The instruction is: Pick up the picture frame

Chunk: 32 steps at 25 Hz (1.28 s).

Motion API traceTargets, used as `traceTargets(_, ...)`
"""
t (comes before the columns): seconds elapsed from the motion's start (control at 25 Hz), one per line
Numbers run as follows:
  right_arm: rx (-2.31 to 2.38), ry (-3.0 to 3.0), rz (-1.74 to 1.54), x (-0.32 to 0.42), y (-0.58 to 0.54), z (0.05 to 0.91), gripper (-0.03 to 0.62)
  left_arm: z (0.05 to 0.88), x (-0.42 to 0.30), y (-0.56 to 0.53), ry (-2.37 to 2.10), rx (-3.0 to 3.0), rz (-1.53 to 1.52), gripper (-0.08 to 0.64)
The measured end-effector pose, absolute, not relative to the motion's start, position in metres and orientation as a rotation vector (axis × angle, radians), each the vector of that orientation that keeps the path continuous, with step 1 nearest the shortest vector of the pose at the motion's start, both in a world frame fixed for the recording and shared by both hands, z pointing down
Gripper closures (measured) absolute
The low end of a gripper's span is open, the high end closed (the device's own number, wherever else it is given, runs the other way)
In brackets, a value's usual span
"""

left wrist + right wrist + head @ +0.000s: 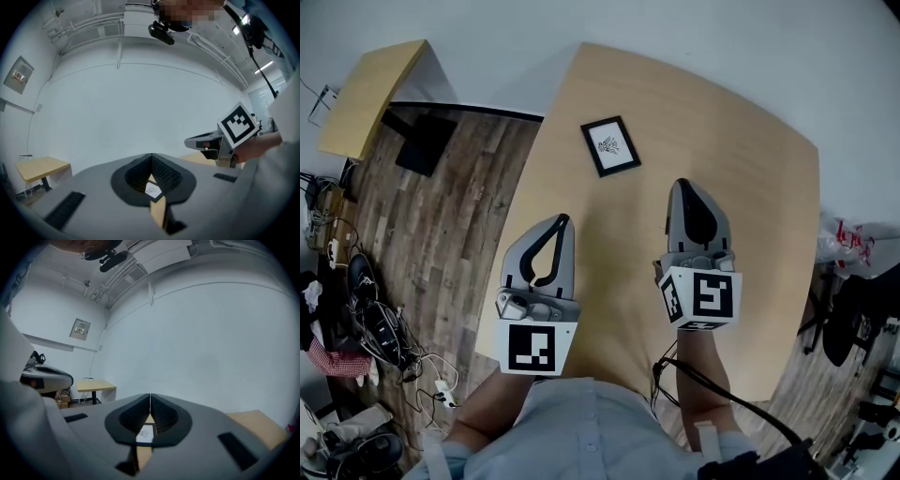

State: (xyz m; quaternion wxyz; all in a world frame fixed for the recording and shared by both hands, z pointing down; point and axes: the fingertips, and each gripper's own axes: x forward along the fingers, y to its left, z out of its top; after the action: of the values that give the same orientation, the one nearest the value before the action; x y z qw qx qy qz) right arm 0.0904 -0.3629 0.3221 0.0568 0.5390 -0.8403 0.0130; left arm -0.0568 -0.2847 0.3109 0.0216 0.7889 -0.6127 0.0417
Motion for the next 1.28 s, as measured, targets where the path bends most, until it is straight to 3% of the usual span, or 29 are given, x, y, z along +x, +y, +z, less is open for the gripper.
traceTargets(0.84, 1.349, -2.449, 0.401, 0.014, -0.411, 0.485, 0.588, 0.397, -0.090, -0.301, -1.801, 2.271, 0.355, 0.558)
traceTargets(1.04, 1.245, -2.414, 0.456, 0.004, -0.411, 0.508, 0.526, 0.403, -0.093, -0.303, -1.807, 2.247, 0.368, 0.558)
traceTargets(1.28, 1.165, -2.329, 0.447, -0.005, -0.413, 0.524, 0.502, 0.415, -0.100, -0.304, -1.800, 2.223, 0.382, 0.558)
